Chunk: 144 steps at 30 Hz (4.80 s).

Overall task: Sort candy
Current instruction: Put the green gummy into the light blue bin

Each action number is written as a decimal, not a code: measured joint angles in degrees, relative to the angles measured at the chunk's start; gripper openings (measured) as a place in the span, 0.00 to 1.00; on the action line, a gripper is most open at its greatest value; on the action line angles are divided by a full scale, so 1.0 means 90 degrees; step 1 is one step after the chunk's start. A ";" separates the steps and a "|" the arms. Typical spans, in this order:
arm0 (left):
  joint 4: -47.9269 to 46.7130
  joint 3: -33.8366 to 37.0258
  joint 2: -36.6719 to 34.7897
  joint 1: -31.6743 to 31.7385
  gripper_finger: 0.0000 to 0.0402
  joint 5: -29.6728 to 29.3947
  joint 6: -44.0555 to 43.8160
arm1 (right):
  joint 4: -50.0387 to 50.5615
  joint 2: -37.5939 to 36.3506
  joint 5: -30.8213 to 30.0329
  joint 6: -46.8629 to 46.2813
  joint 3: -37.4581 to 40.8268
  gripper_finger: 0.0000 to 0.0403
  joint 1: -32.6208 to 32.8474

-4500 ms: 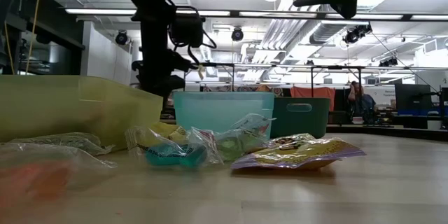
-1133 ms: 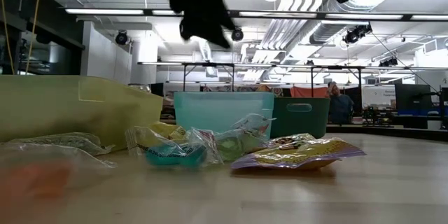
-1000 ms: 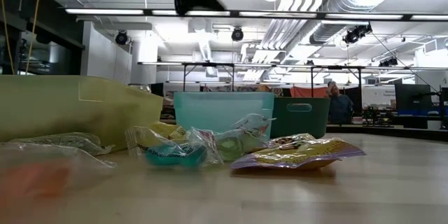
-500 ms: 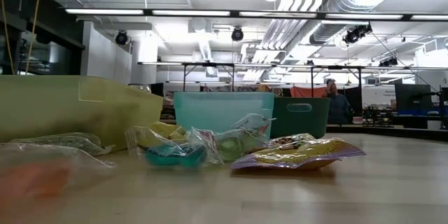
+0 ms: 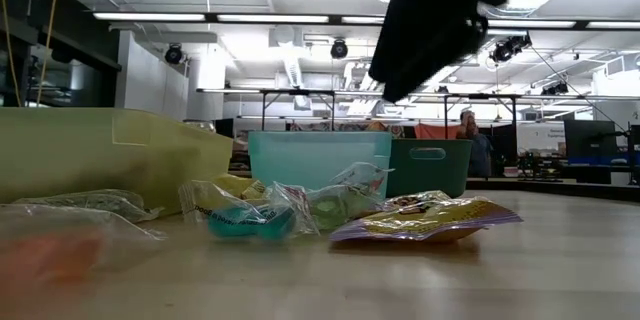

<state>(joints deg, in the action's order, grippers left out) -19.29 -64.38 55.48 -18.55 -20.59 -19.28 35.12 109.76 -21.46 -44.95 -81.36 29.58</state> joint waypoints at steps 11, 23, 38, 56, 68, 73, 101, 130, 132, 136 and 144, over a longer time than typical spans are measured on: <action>-0.0185 0.0000 0.0000 0.0002 0.56 0.0001 -0.0019 | -0.0010 0.0724 -0.0997 -0.1562 0.0000 0.52 0.0111; -0.0212 0.0000 0.0000 0.0005 0.56 0.0000 -0.0184 | -0.0054 0.0911 -0.1095 -0.1739 0.0001 0.52 -0.0121; -0.0212 -0.0002 -0.0002 0.0005 0.56 -0.0004 -0.0248 | -0.0358 0.0776 -0.0678 -0.1092 0.0005 0.05 -0.0091; -0.0209 -0.0003 0.0000 0.0005 0.56 -0.0028 -0.0274 | 0.0722 -0.2009 -0.1097 0.0836 0.0000 0.00 -0.0085; -0.0209 -0.0002 0.0000 0.0004 0.56 -0.0029 -0.0355 | -0.0391 -0.0694 -0.0443 0.1166 0.0000 0.00 -0.0131; -0.0211 -0.0002 0.0000 0.0005 0.56 -0.0120 -0.0367 | -0.0719 0.0072 0.0072 0.1151 0.0000 0.00 -0.0123; -0.0386 -0.0003 0.0000 0.0005 0.56 -0.0147 -0.0353 | -0.0993 0.0651 0.0467 0.0860 0.0000 0.18 -0.0374; -0.0432 -0.0004 0.0000 0.0002 0.56 -0.0306 -0.0343 | 0.0867 -0.2374 -0.1255 0.1370 0.0555 0.00 -0.1170; -0.0428 -0.0002 0.0000 0.0005 0.56 -0.0349 -0.0343 | 0.0311 -0.2461 -0.0974 0.1376 0.1028 0.00 -0.1332; -0.0429 -0.0005 0.0000 0.0005 0.56 -0.0350 -0.0343 | -0.1491 -0.2441 -0.0287 0.1380 0.1981 0.00 -0.1673; -0.0420 -0.0005 0.0000 0.0005 0.56 -0.0359 -0.0345 | -0.2562 -0.2370 0.0299 0.1110 0.2603 0.06 -0.2209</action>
<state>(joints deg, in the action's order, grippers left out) -23.07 -64.42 55.48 -18.50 -23.82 -22.39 12.07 88.42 -18.77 -34.96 -57.93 9.70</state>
